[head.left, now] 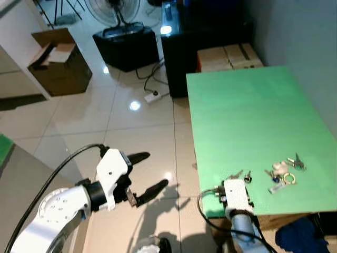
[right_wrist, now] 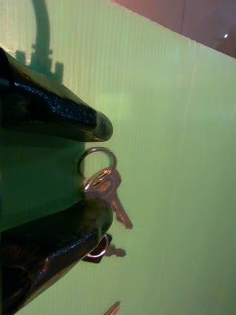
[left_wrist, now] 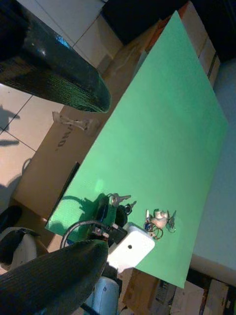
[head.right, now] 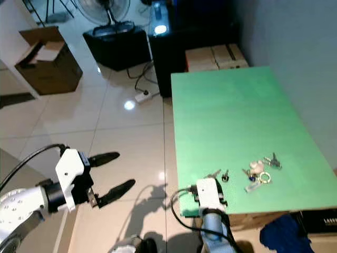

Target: Hang keys on a hook

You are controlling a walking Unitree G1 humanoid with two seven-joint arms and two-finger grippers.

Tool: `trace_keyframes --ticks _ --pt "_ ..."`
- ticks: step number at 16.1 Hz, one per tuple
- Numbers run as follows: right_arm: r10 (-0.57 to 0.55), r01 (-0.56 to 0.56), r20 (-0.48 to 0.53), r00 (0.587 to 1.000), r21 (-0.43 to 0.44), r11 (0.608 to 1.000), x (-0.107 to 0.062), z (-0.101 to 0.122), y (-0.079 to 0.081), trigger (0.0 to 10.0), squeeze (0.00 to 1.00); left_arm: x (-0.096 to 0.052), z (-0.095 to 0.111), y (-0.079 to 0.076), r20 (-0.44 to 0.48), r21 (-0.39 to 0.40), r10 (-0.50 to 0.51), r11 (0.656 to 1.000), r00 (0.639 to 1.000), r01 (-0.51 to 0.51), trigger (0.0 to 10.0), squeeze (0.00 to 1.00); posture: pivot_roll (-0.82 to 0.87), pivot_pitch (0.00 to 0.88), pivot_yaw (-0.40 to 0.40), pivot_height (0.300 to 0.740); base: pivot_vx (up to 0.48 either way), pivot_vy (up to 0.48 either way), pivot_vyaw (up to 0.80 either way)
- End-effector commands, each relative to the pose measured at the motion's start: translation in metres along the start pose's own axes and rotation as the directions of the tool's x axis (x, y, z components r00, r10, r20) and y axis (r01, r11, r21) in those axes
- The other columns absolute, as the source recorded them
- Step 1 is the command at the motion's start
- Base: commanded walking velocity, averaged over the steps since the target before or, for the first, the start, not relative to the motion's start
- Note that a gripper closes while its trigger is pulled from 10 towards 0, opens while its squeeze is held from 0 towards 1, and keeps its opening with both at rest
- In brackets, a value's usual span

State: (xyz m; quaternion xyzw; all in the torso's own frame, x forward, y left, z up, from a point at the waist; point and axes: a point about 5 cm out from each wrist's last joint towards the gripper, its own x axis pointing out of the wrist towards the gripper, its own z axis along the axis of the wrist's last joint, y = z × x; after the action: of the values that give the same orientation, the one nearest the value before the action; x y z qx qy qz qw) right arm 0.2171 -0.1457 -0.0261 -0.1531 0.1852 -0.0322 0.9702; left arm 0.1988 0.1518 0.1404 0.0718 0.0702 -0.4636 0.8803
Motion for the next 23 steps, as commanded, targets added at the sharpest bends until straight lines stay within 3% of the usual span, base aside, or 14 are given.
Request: trace_keyframes --ticks 1,12,14,16,19,20,21,23 --pt "0.021 -0.021 -0.008 1.0 0.013 1.0 -0.001 -0.001 0.006 10.0 0.0 -0.003 0.002 0.002 -0.012 0.014 0.0 1.0 1.0 0.0 10.0 0.0 0.16 0.109 0.178 0.74 0.0 0.0 0.0" --pt "0.045 -0.045 -0.064 0.997 0.005 0.999 0.002 -0.01 0.009 10.0 0.0 -0.005 0.002 0.001 -0.016 0.01 -0.001 1.0 1.0 0.001 10.0 0.0 0.17 0.122 0.173 0.74 0.0 0.0 0.0" --pt "0.043 -0.039 -0.103 0.994 0.039 0.998 0.001 -0.015 0.01 4.3 0.0 -0.004 0.002 0.002 -0.015 0.011 0.003 1.0 1.0 -0.003 10.0 0.0 0.18 0.122 0.173 0.74 0.0 0.0 0.0" --pt "0.041 -0.036 -0.113 0.993 0.046 0.998 0.001 -0.017 0.009 3.3 0.0 -0.004 0.002 0.002 -0.015 0.012 0.002 1.0 1.0 -0.002 10.0 0.0 0.18 0.116 0.173 0.74 0.0 0.0 0.0" --pt "0.041 -0.035 -0.114 0.993 0.051 0.998 0.001 -0.018 0.007 2.7 0.0 -0.004 0.003 0.002 -0.014 0.012 0.0 1.0 1.0 0.001 10.0 0.0 0.17 0.12 0.175 0.74 0.0 0.0 0.0" --pt "0.038 -0.032 -0.113 0.993 0.055 0.998 0.002 -0.018 0.007 2.2 0.0 -0.003 0.003 0.002 -0.013 0.012 -0.001 1.0 1.0 0.001 10.0 0.0 0.18 0.117 0.175 0.74 0.0 0.0 0.0" --pt "0.037 -0.031 -0.111 0.993 0.056 0.998 0.002 -0.018 0.006 0.7 0.0 -0.003 0.003 0.002 -0.011 0.012 -0.001 1.0 1.0 0.001 10.0 0.0 0.17 0.121 0.173 0.74 0.0 0.0 0.0" --pt "0.036 -0.03 -0.111 0.993 0.055 0.998 0.003 -0.018 0.006 0.0 0.0 -0.003 0.003 0.002 -0.01 0.012 0.001 1.0 1.0 -0.001 10.0 0.0 0.17 0.117 0.173 0.74 0.0 0.0 0.0"
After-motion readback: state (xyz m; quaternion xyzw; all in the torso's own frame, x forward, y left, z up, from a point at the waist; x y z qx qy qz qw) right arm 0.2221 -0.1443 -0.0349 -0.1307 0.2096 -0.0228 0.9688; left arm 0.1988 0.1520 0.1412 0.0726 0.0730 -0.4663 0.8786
